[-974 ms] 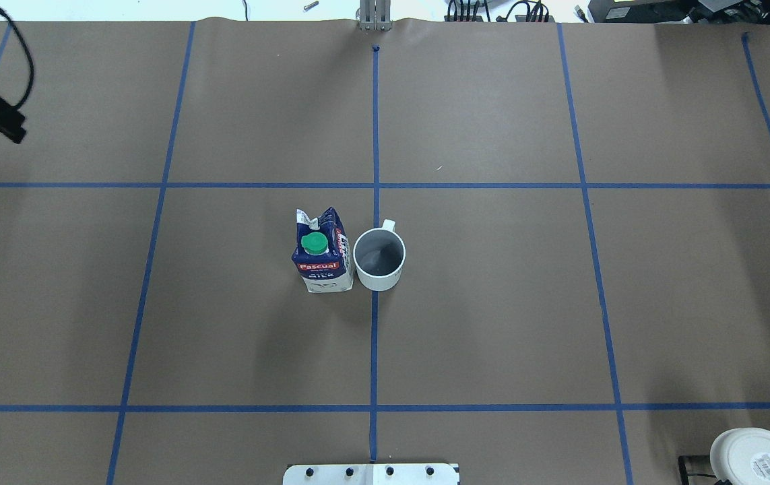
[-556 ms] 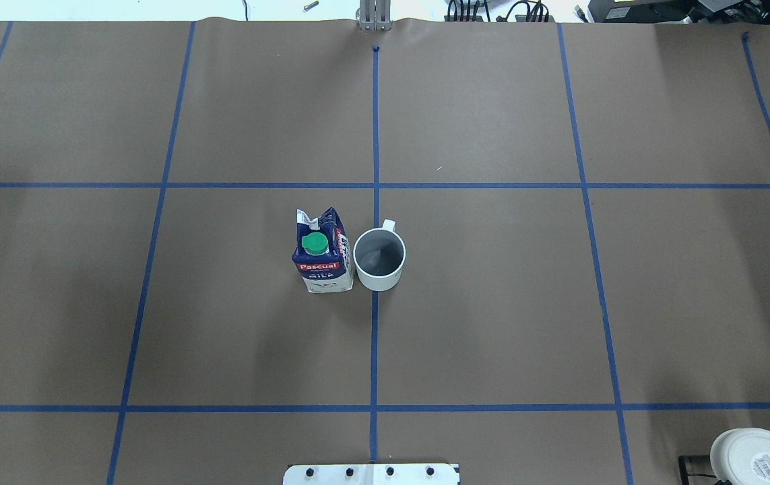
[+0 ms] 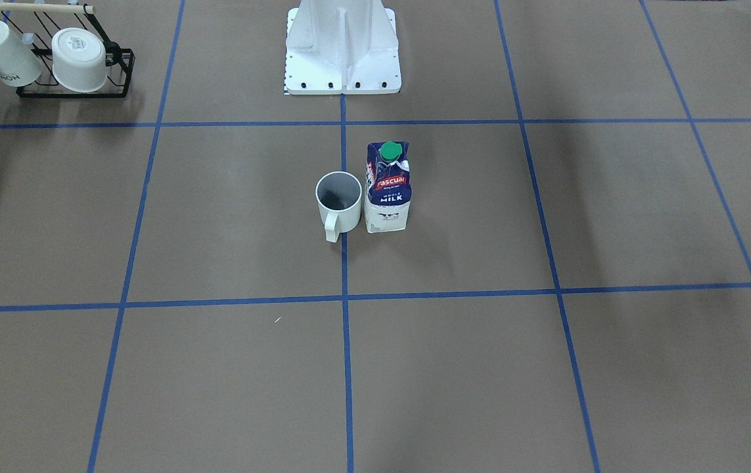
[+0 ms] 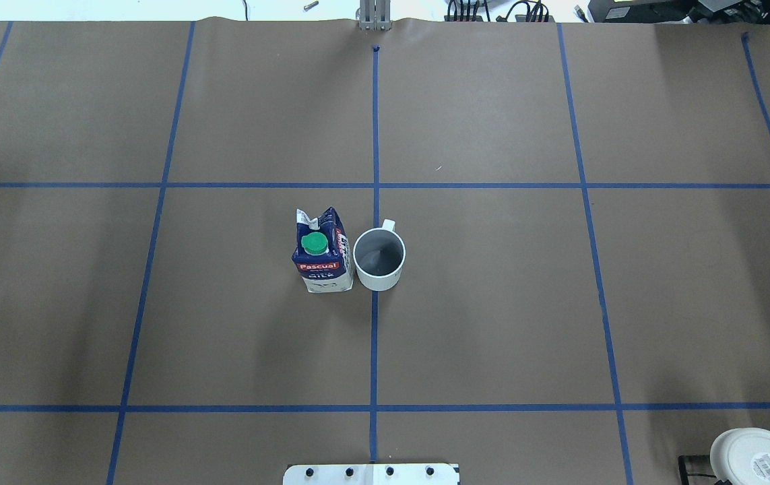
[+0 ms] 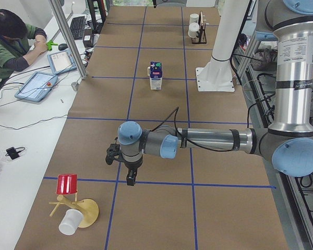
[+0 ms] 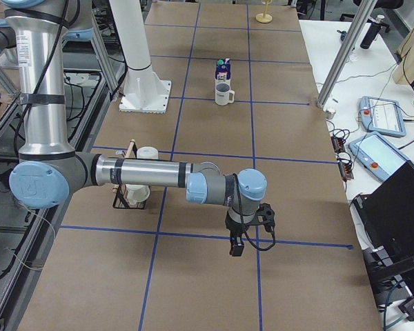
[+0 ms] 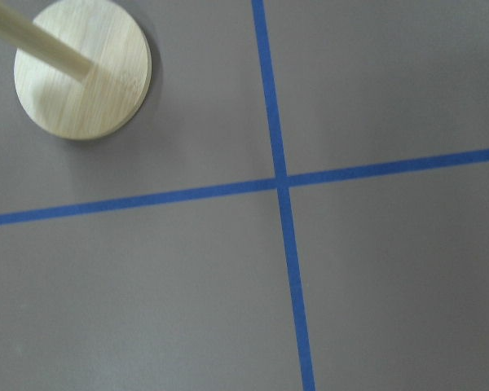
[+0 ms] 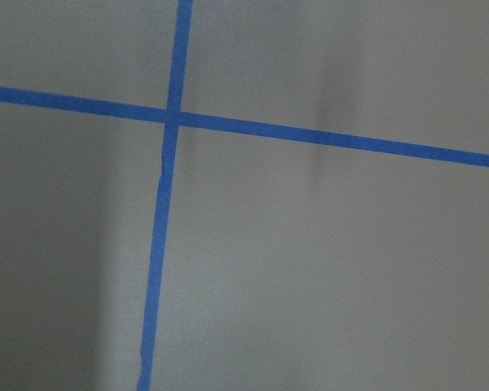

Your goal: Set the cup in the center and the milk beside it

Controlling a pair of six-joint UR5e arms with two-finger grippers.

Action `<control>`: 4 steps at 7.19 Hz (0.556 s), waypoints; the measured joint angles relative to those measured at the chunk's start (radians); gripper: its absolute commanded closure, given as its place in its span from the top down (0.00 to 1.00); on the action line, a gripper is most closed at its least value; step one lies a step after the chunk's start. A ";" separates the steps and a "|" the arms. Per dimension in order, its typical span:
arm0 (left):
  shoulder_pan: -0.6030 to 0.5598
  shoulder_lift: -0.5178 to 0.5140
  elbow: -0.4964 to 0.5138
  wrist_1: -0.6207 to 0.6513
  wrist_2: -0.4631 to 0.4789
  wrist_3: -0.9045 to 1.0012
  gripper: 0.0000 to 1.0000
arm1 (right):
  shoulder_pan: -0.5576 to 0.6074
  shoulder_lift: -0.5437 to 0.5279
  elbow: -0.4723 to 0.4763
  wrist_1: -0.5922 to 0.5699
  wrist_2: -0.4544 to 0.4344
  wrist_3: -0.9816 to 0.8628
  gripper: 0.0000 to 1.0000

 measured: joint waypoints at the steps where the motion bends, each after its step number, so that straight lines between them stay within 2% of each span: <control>1: -0.008 0.021 -0.018 -0.004 -0.014 0.000 0.98 | 0.000 0.000 0.001 -0.001 0.000 0.001 1.00; 4: -0.008 0.029 -0.033 -0.008 -0.021 0.004 0.98 | 0.000 0.001 0.008 -0.001 0.003 0.000 1.00</control>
